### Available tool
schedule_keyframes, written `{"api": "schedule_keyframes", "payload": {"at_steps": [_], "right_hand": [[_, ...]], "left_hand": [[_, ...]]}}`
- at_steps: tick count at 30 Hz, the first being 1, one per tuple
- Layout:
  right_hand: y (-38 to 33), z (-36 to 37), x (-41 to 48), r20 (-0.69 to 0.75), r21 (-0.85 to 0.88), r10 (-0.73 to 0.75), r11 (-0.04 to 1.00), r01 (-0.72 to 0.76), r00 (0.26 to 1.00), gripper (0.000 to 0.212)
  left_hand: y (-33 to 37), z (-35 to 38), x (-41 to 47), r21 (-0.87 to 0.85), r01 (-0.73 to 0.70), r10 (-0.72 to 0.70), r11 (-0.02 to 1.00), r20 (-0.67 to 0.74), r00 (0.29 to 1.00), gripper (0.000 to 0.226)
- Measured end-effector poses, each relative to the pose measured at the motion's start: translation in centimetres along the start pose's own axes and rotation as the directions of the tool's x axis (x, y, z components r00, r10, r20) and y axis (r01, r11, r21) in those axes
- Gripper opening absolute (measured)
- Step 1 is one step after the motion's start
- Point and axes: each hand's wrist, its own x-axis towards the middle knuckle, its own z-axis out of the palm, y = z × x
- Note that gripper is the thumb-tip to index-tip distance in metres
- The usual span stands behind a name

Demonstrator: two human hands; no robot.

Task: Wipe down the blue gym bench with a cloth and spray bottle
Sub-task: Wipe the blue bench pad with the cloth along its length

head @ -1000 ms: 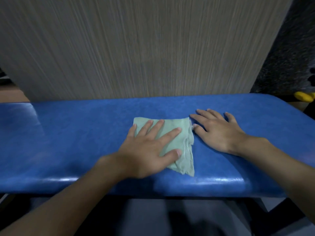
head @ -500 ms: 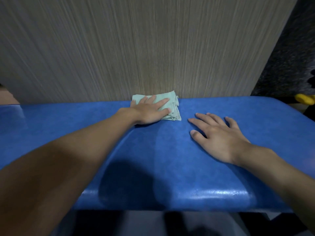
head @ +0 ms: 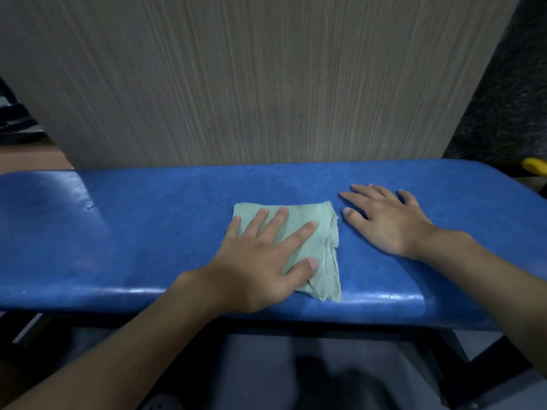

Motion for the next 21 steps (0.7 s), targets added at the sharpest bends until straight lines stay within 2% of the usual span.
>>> {"api": "schedule_keyframes", "payload": {"at_steps": [4, 6, 8, 11, 17, 21], "right_hand": [[-0.4, -0.6, 0.0, -0.057, -0.107, -0.011, 0.994, 0.004, 0.998, 0.052], [-0.9, -0.8, 0.2, -0.074, -0.025, -0.014, 1.000, 0.012, 0.997, 0.050], [-1.2, -0.6, 0.4, -0.029, 0.066, -0.010, 0.998, 0.012, 1.000, 0.050], [-1.1, 0.3, 0.5, 0.015, 0.016, -0.025, 1.000, 0.024, 1.000, 0.053], [-1.1, 0.3, 0.4, -0.003, 0.011, -0.037, 0.999, 0.037, 0.999, 0.054], [-1.1, 0.3, 0.3, -0.006, 0.021, -0.035, 0.999, 0.035, 0.999, 0.053]], "left_hand": [[0.1, 0.2, -1.0, -0.029, -0.008, 0.008, 1.000, 0.005, 1.000, 0.069], [-0.4, 0.0, -0.1, -0.038, -0.002, 0.002, 0.999, 0.016, 1.000, 0.067], [-1.0, -0.2, 1.6, -0.025, 0.012, -0.011, 1.000, 0.028, 1.000, 0.064], [-2.3, -0.8, 5.2, -0.036, 0.041, -0.040, 0.999, 0.033, 0.999, 0.060], [-5.7, -2.5, 14.9, -0.069, 0.119, -0.116, 0.990, 0.046, 0.992, 0.060], [-6.7, -3.3, 17.8, -0.108, 0.150, -0.143, 0.983, 0.073, 0.987, 0.062]]}}
